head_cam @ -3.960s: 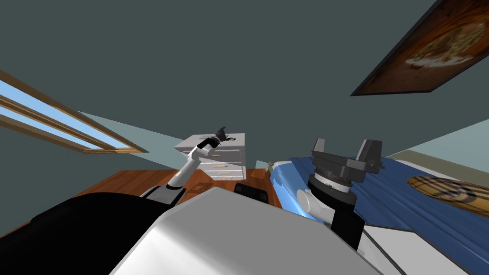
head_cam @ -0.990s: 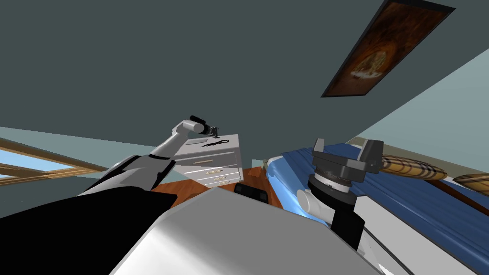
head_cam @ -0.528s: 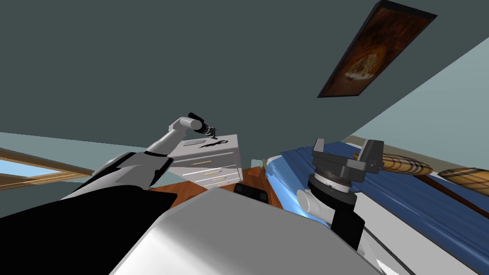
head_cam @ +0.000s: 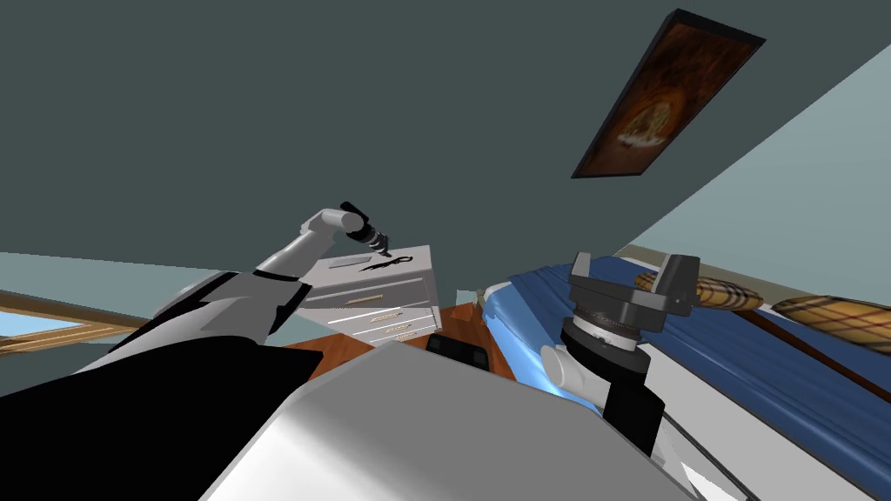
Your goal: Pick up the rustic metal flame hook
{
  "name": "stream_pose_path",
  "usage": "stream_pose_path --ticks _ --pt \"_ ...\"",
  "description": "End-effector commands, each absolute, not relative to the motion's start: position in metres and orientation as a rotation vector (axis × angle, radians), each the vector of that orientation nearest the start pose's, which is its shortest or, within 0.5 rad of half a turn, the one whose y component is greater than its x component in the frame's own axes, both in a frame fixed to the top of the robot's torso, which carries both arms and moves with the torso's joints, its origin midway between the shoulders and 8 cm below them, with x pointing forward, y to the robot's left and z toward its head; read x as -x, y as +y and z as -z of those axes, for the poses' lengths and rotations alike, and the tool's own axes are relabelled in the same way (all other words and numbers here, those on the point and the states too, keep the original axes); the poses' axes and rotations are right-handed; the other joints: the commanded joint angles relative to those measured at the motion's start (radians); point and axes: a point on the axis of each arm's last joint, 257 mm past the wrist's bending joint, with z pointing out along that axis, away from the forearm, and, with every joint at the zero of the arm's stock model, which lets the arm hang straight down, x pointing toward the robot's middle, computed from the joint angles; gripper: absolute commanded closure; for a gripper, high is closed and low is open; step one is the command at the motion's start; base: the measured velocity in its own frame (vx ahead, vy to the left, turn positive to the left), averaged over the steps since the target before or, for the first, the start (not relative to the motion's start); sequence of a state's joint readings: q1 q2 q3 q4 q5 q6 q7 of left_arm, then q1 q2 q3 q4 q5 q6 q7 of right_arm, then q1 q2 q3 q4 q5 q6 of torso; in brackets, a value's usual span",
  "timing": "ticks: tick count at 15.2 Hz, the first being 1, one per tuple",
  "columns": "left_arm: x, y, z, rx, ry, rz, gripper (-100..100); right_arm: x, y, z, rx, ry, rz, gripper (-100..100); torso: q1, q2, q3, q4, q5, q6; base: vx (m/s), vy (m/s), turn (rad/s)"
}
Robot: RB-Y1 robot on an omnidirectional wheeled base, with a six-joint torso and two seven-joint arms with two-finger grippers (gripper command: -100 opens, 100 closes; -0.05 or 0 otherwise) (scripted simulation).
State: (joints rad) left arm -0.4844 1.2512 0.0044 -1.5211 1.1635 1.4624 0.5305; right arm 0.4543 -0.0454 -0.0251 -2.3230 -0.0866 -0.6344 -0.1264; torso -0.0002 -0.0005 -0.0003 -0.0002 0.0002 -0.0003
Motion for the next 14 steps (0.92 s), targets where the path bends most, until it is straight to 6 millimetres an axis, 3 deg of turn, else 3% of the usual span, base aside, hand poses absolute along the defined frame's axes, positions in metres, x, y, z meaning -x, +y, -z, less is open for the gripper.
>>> stream_pose_path --ticks 1,14 --pt "-0.474 0.482 0.093 2.323 1.488 0.596 -100 -0.308 -0.282 -0.08 -0.533 0.415 -1.516 0 0.0 0.0 0.0 0.0 0.0 0.0 0.002 0.001 0.012" --pt "-0.404 0.495 0.107 2.632 1.458 0.299 -100 -0.308 -0.282 -0.08 -0.533 0.415 -1.516 0 0.0 0.0 0.0 0.0 0.0 0.0 0.005 -0.001 -0.047"
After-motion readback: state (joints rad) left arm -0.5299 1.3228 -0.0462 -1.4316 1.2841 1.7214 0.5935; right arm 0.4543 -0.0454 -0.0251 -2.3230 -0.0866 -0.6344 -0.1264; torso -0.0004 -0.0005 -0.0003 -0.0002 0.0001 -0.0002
